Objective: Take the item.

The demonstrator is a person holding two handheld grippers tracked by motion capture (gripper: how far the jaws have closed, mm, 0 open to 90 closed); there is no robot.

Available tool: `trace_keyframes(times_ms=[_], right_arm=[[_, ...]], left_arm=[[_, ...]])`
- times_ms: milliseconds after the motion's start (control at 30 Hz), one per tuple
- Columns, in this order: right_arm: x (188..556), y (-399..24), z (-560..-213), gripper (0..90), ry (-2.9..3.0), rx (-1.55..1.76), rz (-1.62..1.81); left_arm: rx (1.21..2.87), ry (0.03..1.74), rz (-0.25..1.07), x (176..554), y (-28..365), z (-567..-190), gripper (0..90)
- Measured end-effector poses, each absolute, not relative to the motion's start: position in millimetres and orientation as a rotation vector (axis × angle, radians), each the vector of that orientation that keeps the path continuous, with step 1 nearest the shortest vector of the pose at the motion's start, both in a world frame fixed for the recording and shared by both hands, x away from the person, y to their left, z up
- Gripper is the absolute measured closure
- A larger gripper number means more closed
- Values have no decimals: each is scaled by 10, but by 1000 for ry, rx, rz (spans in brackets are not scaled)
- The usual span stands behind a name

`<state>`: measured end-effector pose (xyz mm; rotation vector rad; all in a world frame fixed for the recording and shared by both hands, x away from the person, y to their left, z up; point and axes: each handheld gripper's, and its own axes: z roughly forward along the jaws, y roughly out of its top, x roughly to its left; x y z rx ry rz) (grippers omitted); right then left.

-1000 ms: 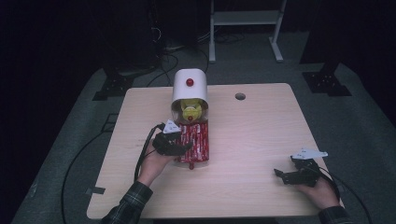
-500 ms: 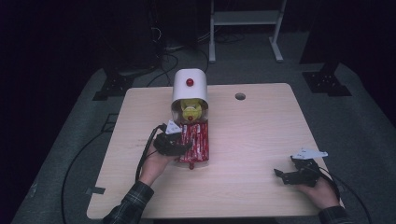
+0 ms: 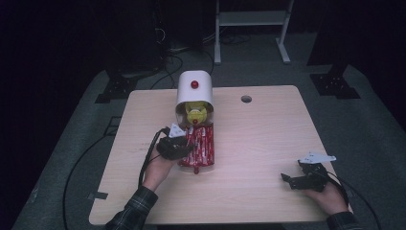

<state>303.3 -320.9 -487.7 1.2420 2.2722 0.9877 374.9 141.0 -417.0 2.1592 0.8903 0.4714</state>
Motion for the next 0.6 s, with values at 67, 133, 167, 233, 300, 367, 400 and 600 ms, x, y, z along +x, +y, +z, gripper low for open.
trace_keyframes(times_ms=[67,133,167,233,300,367,400,600], right_arm=[[3033,-3209,-4877,78,2272,1242,988],[3033,-3210,-4877,78,2272,1241,988],[3033,-3210,-4877,78,2272,1242,988],[3033,-3210,-4877,78,2272,1241,988],[3032,-3210,-4877,78,2272,1242,988],[3032,-3210,-4877,78,2273,1241,988],[3032,-3210,-4877,78,2273,1241,988],[3031,-3211,-4877,78,2273,1240,989]], left_arm=[[2152,887,474,3743,1417,-4158,650],[2136,883,469,3734,1422,-4145,701],[2134,882,471,3730,1431,-4132,726],[2115,876,457,3723,1442,-4117,800],[2117,877,445,3721,1443,-4114,819],[2121,878,435,3725,1445,-4114,828],[2120,880,435,3725,1446,-4109,831],[2099,870,448,3701,1449,-4063,846]])
